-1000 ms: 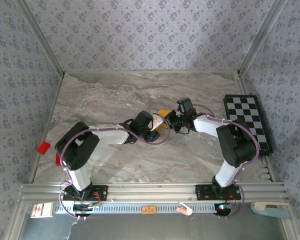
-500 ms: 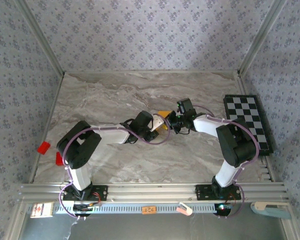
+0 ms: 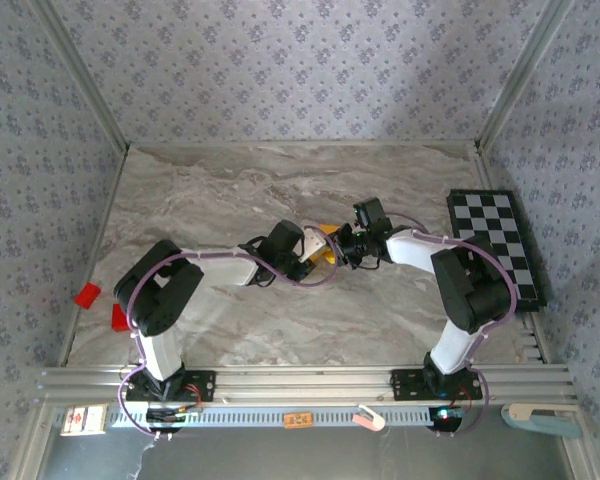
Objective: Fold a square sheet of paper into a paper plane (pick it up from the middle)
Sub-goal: Fold the wing for the fifth time at the center of the table.
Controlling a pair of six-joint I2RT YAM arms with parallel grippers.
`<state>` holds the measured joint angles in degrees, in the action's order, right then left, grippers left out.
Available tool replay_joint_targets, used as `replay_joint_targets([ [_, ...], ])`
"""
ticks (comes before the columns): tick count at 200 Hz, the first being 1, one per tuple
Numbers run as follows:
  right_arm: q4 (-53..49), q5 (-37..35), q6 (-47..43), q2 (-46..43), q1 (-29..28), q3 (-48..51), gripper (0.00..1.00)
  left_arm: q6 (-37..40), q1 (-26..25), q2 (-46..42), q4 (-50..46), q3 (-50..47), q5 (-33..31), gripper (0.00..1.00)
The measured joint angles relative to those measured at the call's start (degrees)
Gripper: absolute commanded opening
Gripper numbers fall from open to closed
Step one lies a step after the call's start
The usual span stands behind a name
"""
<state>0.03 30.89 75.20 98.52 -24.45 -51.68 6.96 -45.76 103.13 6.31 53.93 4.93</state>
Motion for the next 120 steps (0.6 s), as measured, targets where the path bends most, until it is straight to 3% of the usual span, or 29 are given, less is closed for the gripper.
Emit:
replay_joint_targets([
  [23,-0.7,0.0,-0.1,0.0,0.2,0.0,0.50,-0.5,0.1,0.2,0.0,0.0,0.7,0.14],
  [44,-1.1,0.0,-1.2,0.0,0.8,0.0,0.58,-1.0,0.4,0.2,0.1,0.0,1.7,0.11],
  [120,-1.8,-0.5,-8.2,-3.4,5.8,0.0,0.68,-6.5,3.9,0.4,-0.2,0.4,10.4,0.00],
])
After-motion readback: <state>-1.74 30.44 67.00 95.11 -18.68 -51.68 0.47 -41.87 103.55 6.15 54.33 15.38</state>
